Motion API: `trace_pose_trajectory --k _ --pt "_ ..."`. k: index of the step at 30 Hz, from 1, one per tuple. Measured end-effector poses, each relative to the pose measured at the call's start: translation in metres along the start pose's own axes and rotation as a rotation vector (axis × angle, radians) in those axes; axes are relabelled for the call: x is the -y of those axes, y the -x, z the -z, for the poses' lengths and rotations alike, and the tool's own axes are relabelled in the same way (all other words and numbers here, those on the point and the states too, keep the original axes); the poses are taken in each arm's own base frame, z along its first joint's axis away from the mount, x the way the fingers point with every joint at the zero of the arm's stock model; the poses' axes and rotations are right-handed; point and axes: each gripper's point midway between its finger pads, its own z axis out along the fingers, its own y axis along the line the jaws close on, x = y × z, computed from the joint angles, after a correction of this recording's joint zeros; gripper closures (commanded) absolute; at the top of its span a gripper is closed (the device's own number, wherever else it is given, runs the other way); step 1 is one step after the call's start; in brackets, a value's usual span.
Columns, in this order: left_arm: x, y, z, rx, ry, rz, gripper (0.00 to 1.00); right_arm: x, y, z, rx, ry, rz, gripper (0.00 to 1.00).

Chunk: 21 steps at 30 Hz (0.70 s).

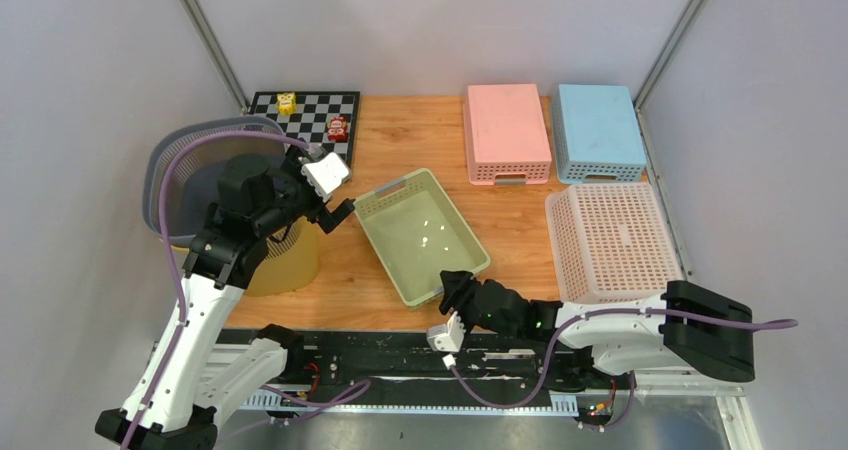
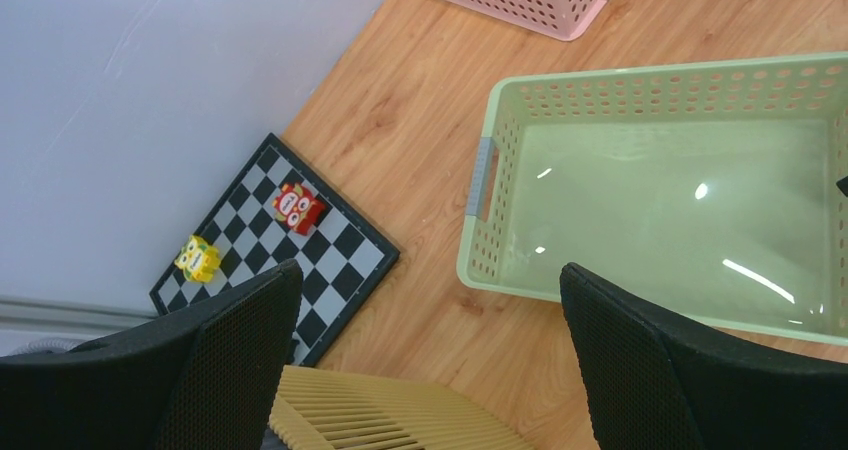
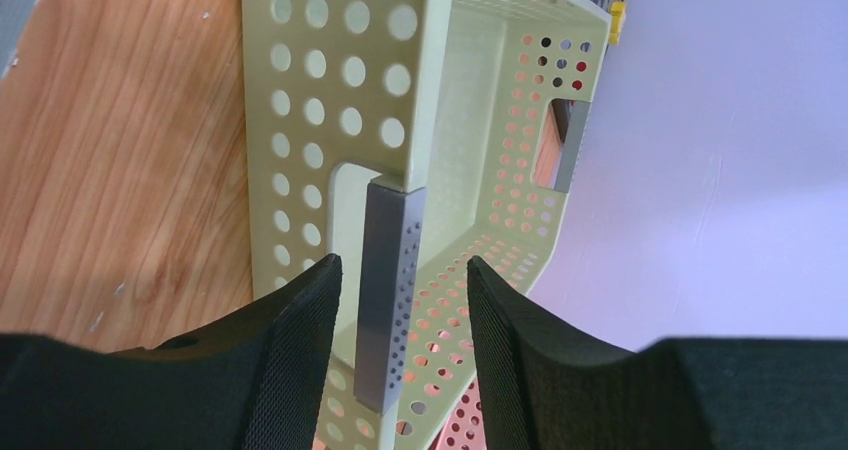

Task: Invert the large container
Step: Turn the container upside down at the center of the board.

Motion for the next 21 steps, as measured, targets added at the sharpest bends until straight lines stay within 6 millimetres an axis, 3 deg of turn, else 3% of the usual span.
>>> trace_pose_trajectory --k 5,11,18,21 --pt "0.001 0.001 0.000 0.004 -0.006 0.000 0.00 0.000 -0.002 -0.006 -0.012 -0.011 0.000 0.65" --pt "0.001 0.001 0.000 0.005 -0.008 0.000 0.00 0.000 -0.005 -0.008 -0.033 -0.016 -0.017 0.96" --pt "0.002 0.001 0.000 0.006 -0.009 0.000 0.00 0.028 0.000 -0.005 -0.032 -0.065 -0.078 0.97" --pt "0.002 0.001 0.000 0.006 -0.009 0.000 0.00 0.050 0.005 0.004 -0.018 -0.101 -0.127 0.97"
